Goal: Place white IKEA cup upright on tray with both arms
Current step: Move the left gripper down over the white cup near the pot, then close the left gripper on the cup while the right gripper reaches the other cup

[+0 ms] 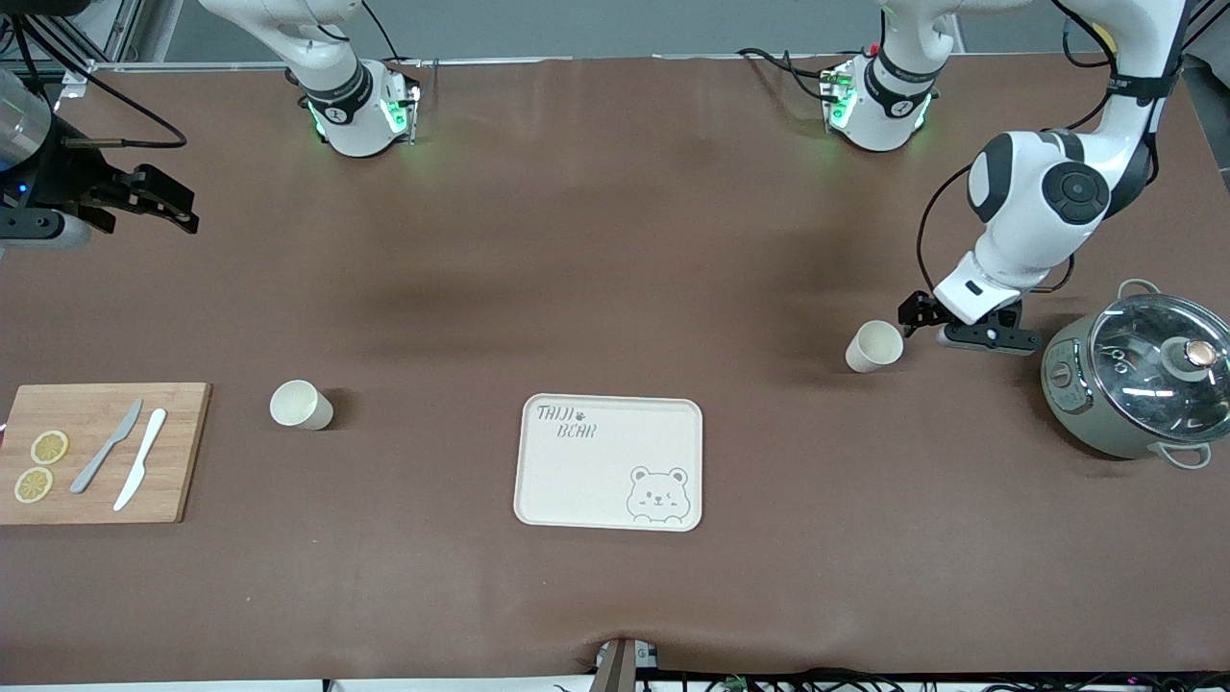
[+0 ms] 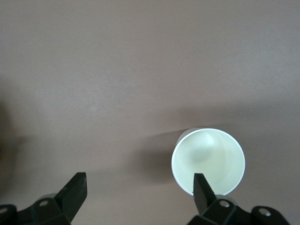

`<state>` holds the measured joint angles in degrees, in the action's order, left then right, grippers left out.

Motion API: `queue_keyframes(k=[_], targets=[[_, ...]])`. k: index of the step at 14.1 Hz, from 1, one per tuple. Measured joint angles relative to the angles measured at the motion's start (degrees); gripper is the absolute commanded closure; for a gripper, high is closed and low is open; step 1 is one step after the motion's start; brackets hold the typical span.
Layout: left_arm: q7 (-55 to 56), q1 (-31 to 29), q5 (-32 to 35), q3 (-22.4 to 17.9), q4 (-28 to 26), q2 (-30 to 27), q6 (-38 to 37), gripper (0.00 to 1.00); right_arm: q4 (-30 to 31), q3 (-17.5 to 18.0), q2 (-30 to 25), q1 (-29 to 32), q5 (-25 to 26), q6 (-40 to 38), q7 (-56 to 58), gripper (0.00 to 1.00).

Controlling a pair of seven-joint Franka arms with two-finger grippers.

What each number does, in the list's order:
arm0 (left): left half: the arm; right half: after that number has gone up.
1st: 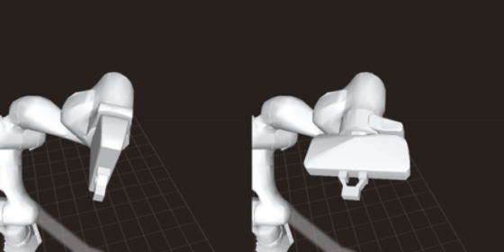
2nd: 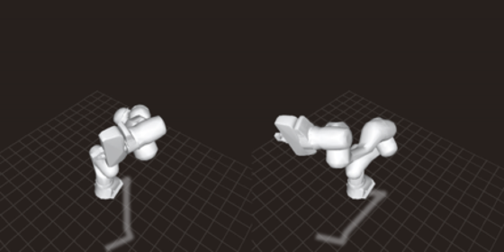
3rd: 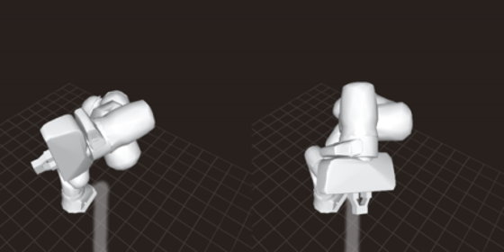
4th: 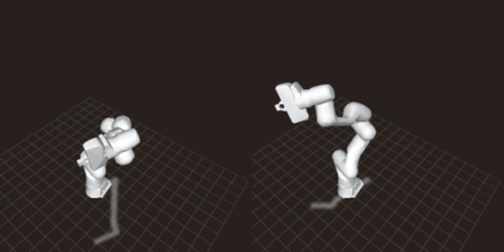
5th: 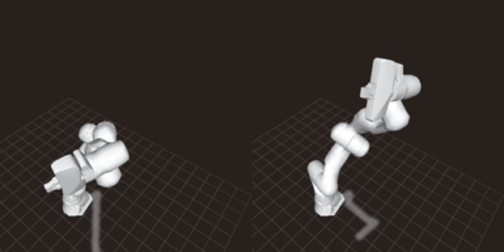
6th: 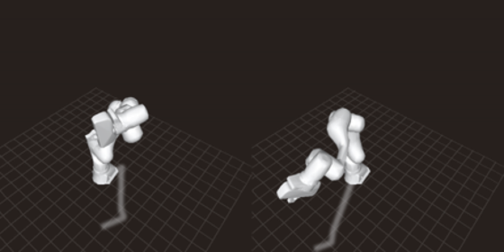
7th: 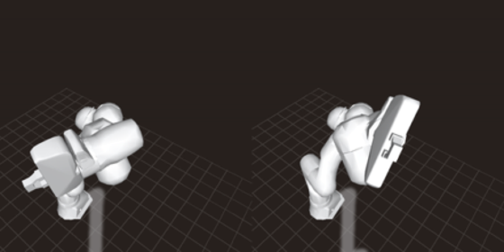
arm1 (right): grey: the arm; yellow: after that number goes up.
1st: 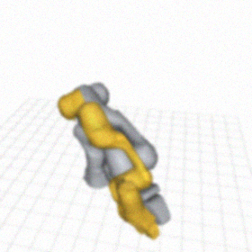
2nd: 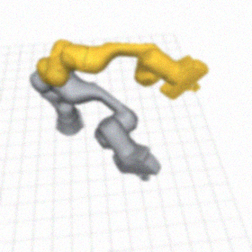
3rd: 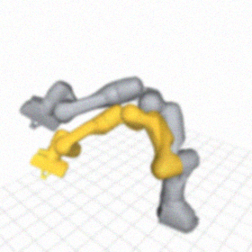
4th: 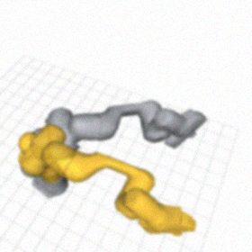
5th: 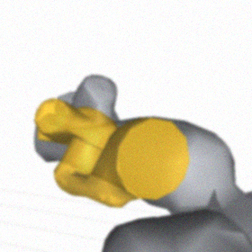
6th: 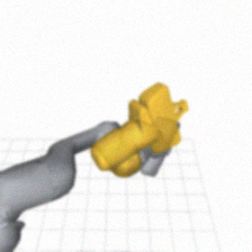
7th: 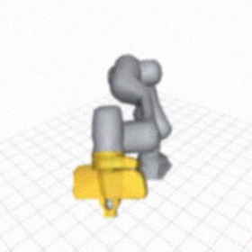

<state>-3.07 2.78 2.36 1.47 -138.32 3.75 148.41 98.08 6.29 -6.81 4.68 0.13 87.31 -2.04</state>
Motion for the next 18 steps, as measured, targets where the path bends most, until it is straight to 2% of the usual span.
queue_keyframes(k=[8, 18], targets=[[1.2, 0.1, 0.0, 2.5, -0.1, 6.7, 8.1, 0.0, 0.0, 0.0, 0.0, 0.0, 0.0, 0.0, 0.0, 0.0], [1.6, -0.3, 0.0, 2.7, -1.7, 7.5, 8.6, 0.0, 0.0, 0.0, 0.3, 0.0, 0.0, 0.1, 0.0, 0.0]])
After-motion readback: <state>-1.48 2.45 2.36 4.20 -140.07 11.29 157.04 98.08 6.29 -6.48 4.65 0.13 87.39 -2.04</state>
